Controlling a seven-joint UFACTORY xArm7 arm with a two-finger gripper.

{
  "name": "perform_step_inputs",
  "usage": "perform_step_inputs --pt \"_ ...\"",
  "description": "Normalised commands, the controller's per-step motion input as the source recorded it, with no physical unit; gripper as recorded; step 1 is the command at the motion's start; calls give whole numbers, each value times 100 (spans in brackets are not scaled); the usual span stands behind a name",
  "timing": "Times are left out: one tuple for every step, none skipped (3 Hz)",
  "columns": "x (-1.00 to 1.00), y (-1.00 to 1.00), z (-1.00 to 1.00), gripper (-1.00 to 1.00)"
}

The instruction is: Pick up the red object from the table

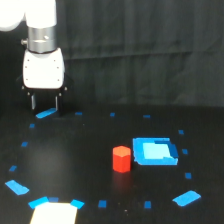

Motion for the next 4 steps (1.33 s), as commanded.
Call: perform_step_inputs --pt "88 -44 -95 100" --pt "54 -100 -32 100" --pt "100 -100 -44 100" --pt "100 -100 -24 100"
